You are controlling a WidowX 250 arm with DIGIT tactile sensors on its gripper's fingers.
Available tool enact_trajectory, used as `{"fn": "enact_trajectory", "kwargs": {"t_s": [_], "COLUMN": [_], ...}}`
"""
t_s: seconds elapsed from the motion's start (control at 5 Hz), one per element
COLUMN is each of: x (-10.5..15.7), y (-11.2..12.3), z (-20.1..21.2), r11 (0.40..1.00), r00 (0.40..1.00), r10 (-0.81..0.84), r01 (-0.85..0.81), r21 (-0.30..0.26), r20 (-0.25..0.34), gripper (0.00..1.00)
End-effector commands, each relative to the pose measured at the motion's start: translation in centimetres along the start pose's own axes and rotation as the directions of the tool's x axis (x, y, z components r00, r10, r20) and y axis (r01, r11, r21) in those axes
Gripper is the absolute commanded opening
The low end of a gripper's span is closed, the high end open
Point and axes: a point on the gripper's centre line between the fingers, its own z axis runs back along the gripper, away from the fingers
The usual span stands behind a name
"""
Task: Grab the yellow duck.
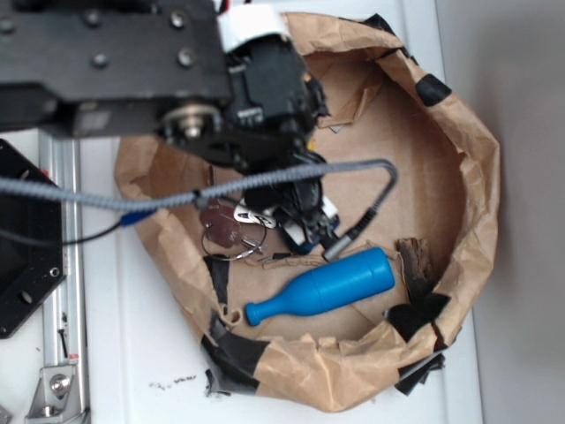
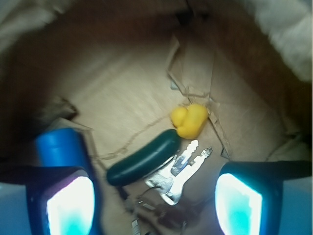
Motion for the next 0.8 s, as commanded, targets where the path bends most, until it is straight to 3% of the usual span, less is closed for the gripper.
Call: {"fn": "enact_trajectory", "kwargs": {"t_s": [0.0, 0.2, 0.4, 0.6], "x": [1.1, 1.1, 1.9, 2.1], "y": [0.9, 0.9, 1.8, 2.1], "z": [0.6, 0.6, -3.4, -3.8], "r11": [1.0, 1.0, 0.994, 0.993], "r00": [0.999, 0.999, 0.995, 0.992], "r10": [0.022, 0.022, 0.09, 0.099], "r01": [-0.021, -0.021, -0.093, -0.103], "r21": [-0.02, -0.02, 0.061, 0.059], "r20": [0.035, 0.035, 0.051, 0.078], "gripper": [1.0, 1.0, 1.0, 1.0]}}
